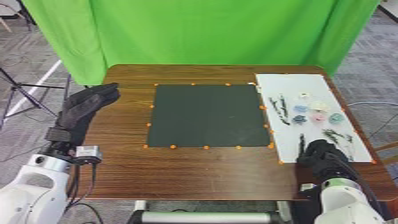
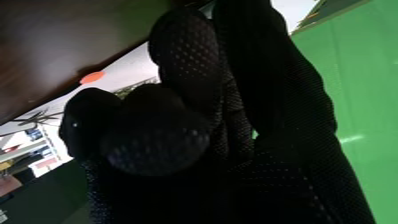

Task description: Arrange flowers

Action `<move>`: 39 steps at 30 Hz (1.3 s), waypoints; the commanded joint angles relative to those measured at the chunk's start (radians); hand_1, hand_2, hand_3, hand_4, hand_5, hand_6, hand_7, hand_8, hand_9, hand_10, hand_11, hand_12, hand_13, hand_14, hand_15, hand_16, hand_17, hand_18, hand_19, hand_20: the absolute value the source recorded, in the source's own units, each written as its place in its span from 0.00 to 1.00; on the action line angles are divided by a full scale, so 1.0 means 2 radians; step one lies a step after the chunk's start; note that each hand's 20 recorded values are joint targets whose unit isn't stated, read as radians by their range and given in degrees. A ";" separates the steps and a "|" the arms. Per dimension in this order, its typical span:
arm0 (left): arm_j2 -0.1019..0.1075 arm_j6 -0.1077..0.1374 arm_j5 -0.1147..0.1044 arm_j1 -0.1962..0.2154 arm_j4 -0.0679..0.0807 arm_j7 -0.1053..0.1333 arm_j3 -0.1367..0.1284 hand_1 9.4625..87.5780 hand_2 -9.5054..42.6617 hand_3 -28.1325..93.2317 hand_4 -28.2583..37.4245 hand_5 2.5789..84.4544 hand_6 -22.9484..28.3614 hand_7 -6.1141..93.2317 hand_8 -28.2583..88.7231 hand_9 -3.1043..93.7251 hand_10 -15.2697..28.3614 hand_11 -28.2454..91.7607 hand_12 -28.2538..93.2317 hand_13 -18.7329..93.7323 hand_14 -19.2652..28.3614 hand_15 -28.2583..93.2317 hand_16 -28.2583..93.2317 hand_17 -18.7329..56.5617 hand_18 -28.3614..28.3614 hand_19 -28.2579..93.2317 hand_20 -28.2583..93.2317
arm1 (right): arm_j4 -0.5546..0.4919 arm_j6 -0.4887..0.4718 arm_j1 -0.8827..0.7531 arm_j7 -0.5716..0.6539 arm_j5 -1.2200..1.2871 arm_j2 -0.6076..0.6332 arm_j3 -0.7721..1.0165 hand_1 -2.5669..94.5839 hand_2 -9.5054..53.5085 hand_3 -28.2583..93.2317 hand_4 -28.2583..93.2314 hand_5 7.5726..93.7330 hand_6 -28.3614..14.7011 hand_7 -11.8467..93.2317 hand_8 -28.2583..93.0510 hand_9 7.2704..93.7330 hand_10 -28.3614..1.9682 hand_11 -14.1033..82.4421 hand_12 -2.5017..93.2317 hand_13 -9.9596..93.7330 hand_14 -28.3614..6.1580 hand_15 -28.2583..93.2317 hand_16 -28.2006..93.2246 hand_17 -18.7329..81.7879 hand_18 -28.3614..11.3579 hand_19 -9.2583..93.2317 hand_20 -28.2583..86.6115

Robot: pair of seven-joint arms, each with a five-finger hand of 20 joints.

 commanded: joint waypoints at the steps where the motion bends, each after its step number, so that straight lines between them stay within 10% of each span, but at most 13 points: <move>1: -0.008 -0.004 -0.002 0.005 -0.005 -0.009 -0.009 0.25 0.10 0.72 0.18 0.49 0.55 0.20 0.19 0.45 0.68 0.37 0.33 0.45 0.78 0.36 0.24 0.27 0.71 0.30 0.34 | 0.031 -0.011 -0.010 0.013 0.025 -0.010 -0.016 0.70 0.00 0.56 0.17 0.62 0.63 0.53 0.46 0.95 0.61 0.54 0.37 1.00 0.86 0.74 0.46 0.77 0.30 0.97 0.63; 11: -0.006 -0.014 -0.005 0.004 -0.004 -0.015 -0.009 0.25 0.11 0.72 0.18 0.49 0.56 0.19 0.20 0.44 0.68 0.37 0.33 0.45 0.78 0.36 0.24 0.27 0.71 0.30 0.34 | 0.022 -0.052 -0.012 0.017 0.055 -0.010 0.010 0.56 0.00 0.63 0.17 0.70 0.56 0.36 0.46 0.96 0.58 0.52 0.35 1.00 0.87 0.73 0.44 0.79 0.34 0.97 0.59; 19: -0.006 -0.024 -0.004 0.000 -0.004 -0.021 -0.009 0.25 0.11 0.72 0.19 0.49 0.56 0.19 0.20 0.44 0.68 0.36 0.33 0.44 0.78 0.36 0.24 0.27 0.71 0.30 0.34 | 0.022 -0.070 -0.006 0.019 0.073 -0.008 0.020 0.41 0.00 0.70 0.15 0.71 0.50 0.34 0.21 0.96 0.54 0.49 0.34 1.00 0.87 0.70 0.43 0.80 0.36 0.95 0.59; 34: -0.009 -0.027 -0.002 -0.004 -0.003 -0.023 -0.009 0.25 0.11 0.72 0.19 0.48 0.56 0.18 0.20 0.43 0.67 0.36 0.34 0.44 0.78 0.35 0.24 0.27 0.71 0.30 0.34 | 0.049 -0.127 0.070 0.050 0.037 -0.005 -0.046 0.46 0.00 0.69 0.16 0.75 0.50 0.34 0.22 0.99 0.54 0.48 0.33 1.00 0.88 0.71 0.41 0.83 0.38 0.95 0.58; 39: -0.010 -0.030 0.002 -0.004 -0.004 -0.025 -0.007 0.25 0.11 0.72 0.19 0.48 0.56 0.18 0.20 0.43 0.67 0.36 0.34 0.44 0.78 0.35 0.24 0.27 0.71 0.30 0.34 | 0.055 -0.171 0.087 0.075 0.062 -0.015 -0.051 0.56 0.00 0.61 0.20 0.76 0.54 0.32 0.48 1.00 0.56 0.49 0.33 1.00 0.89 0.73 0.40 0.84 0.39 0.95 0.58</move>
